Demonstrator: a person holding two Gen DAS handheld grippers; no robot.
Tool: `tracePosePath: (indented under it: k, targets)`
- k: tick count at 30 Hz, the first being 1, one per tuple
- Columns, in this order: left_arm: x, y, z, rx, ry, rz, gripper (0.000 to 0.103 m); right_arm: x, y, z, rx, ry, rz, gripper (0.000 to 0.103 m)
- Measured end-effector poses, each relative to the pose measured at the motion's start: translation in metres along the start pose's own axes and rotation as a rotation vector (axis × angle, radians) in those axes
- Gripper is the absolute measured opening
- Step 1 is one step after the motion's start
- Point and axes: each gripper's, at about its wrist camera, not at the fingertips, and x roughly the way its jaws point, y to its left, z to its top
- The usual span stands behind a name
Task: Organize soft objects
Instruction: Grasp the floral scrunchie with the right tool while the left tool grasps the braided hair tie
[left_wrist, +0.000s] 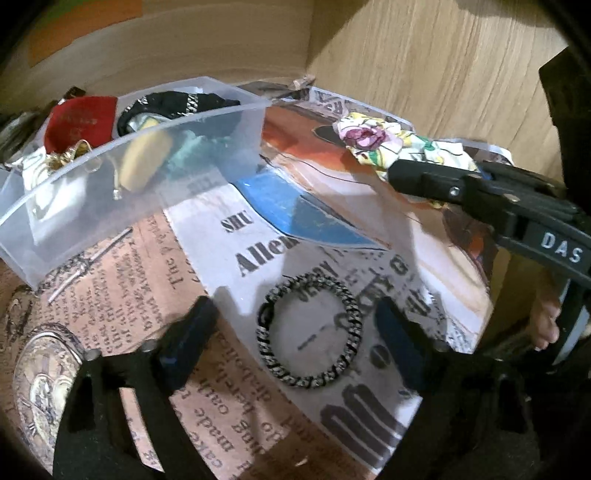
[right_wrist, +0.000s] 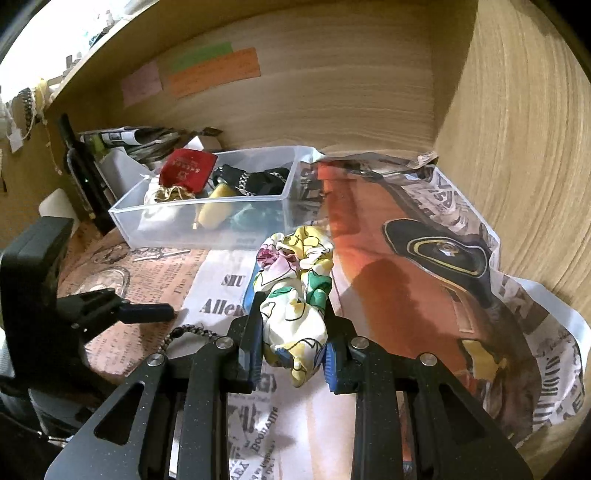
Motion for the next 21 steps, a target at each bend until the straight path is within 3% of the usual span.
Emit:
tracePosePath:
  k: [4,7,13,21]
  targets:
    - [0.000,0.003,0.002,-0.006,-0.005,0.006,0.050,-0.001,0.003,0.002,-0.001,-0.011,0.022,0.024]
    - [-0.004,0.011,0.002,-0.021,-0.005,0.000,0.040,-0.001,0.005,0.004,-0.002,-0.024,0.031,0.024]
    - [-0.019,0.030,0.006,-0.058,-0.043,0.024,0.038,0.000,0.015,0.016,-0.017,-0.058,0.056,0.024]
    - [-0.051,0.060,0.027,-0.111,-0.161,0.093,0.038,0.002,0.036,0.046,-0.061,-0.133,0.080,0.024]
